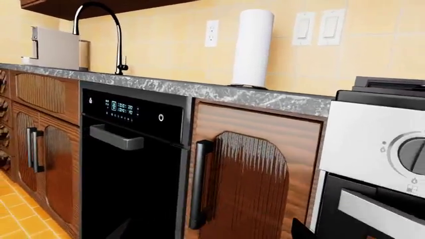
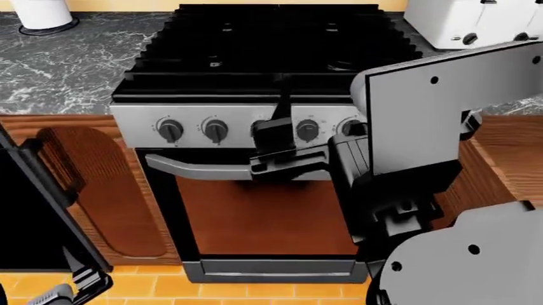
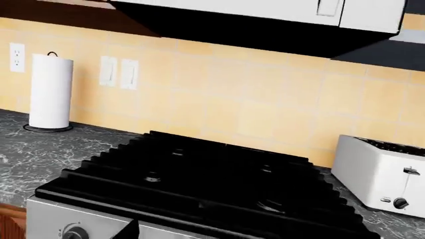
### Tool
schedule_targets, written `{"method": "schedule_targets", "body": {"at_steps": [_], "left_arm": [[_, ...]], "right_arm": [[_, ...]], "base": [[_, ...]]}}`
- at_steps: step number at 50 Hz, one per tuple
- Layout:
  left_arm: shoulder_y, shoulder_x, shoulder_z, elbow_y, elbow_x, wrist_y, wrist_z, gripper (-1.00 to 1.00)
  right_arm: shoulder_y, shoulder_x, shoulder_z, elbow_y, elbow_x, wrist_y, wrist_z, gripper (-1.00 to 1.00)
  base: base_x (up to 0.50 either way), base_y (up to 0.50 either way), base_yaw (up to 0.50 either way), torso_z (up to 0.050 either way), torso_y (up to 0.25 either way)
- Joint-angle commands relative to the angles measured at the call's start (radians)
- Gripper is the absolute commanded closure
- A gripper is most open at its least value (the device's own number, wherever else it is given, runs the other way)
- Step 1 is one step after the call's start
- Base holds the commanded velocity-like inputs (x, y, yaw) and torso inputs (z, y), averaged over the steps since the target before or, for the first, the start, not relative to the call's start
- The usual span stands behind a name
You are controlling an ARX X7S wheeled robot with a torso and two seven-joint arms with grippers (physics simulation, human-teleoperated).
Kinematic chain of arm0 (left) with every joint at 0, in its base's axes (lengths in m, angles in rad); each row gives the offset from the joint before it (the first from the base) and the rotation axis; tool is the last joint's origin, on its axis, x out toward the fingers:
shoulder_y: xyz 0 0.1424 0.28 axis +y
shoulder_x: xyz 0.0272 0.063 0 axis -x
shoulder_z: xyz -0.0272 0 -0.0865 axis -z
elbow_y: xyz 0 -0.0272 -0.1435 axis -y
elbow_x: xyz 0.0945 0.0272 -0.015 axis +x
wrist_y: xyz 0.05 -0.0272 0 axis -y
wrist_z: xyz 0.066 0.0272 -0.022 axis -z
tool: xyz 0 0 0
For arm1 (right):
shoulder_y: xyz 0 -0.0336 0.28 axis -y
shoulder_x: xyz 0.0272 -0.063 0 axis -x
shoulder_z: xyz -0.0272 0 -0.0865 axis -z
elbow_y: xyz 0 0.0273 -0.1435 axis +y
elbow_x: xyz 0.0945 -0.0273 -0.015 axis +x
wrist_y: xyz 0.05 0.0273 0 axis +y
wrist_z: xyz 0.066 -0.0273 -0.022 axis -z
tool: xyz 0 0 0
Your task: Place the bar in the bowl and close the drawer.
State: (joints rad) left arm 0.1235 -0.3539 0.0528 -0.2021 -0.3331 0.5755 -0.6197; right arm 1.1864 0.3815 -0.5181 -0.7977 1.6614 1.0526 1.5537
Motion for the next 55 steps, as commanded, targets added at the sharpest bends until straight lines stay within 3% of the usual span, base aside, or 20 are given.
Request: {"method": "schedule_targets", "body": {"at_steps": [1, 20, 29, 34, 45, 55], "left_arm": [[-0.008, 0.006, 0.006, -0.031, -0.007, 0.019, 0.017, -1.00], [-0.032, 0.003, 0.014, -0.054, -0.008, 0.006, 0.027, -1.00], [-0.042, -0.001, 0.018, -0.061, -0.009, -0.003, 0.031, -1.00], [-0.053, -0.005, 0.024, -0.055, -0.002, -0.017, 0.029, -1.00], [-0.086, -0.008, 0.040, -0.065, 0.002, -0.039, 0.042, -1.00], [-0.103, -0.007, 0.052, -0.072, 0.005, -0.048, 0.051, -1.00]], "right_arm": [[0.005, 0.016, -0.056, -0.016, -0.053, -0.032, -0.009, -1.00], [-0.075, 0.025, -0.071, -0.014, -0.221, -0.053, -0.134, -1.00], [-0.158, 0.036, -0.107, -0.030, -0.423, -0.099, -0.240, -1.00], [-0.194, 0.051, -0.208, -0.084, -0.623, -0.113, -0.295, -1.00], [-0.428, 0.136, -0.451, 0.019, -1.090, -0.423, -0.429, -1.00], [-0.565, 0.152, -0.553, 0.158, -1.272, -0.605, -0.439, -1.00]], "base": [[-0.50, 0.00, 0.00, 0.000, 0.000], [-0.49, 0.00, 0.00, 0.000, 0.000], [-0.07, 0.00, 0.00, 0.000, -0.002], [0.00, 0.00, 0.00, 0.000, 0.000], [0.00, 0.00, 0.00, 0.000, 0.000], [0.00, 0.00, 0.00, 0.000, 0.000]]}}
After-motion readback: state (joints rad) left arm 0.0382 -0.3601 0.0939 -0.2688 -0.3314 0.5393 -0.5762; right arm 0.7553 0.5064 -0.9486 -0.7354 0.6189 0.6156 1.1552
